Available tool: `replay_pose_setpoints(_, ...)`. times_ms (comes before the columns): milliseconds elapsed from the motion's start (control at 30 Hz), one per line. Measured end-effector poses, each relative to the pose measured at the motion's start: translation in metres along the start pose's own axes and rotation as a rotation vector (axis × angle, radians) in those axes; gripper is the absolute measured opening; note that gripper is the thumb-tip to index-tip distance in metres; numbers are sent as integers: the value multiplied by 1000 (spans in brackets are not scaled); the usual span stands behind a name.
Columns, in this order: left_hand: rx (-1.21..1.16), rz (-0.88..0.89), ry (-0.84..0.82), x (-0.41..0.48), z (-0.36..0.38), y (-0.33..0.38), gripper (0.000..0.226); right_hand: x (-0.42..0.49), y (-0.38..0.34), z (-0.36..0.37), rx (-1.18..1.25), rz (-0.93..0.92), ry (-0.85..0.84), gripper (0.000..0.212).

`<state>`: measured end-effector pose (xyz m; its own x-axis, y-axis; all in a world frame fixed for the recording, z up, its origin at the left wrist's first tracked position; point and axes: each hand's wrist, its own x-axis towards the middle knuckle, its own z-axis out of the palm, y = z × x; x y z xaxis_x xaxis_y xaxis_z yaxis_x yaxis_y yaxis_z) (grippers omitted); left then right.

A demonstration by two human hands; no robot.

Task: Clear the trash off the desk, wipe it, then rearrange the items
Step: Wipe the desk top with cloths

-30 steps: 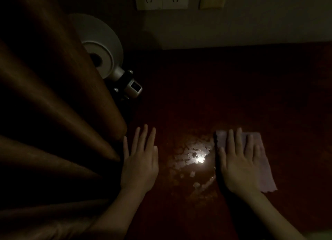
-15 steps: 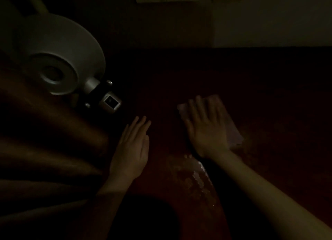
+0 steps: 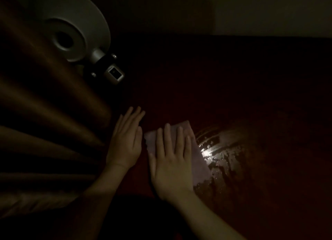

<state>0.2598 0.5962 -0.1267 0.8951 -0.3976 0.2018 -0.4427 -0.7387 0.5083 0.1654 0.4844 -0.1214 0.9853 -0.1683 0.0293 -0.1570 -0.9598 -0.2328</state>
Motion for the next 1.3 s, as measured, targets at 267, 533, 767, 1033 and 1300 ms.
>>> replay_pose_setpoints(267, 43, 7, -58, -68, -13, 18, 53, -99, 74, -16, -128, 364, 77, 63)
replay_pose_setpoints(533, 0, -37, -1, -118, -12, 27, 56, -131, -16, 9, -47, 140, 73, 61)
replay_pose_setpoints(767, 62, 39, -102, -118, 0, 68, 61, -176, 129, -25, -195, 345, 97, 59)
replay_pose_setpoints(1033, 194, 8, -45, -65, 61, 129, 58, -145, 160, -40, -247, 234, 70, 57)
replay_pose_setpoints(1300, 294, -141, 7, 37, 106, 156, 55, 12, 198, -43, -134, -32, 58, 54)
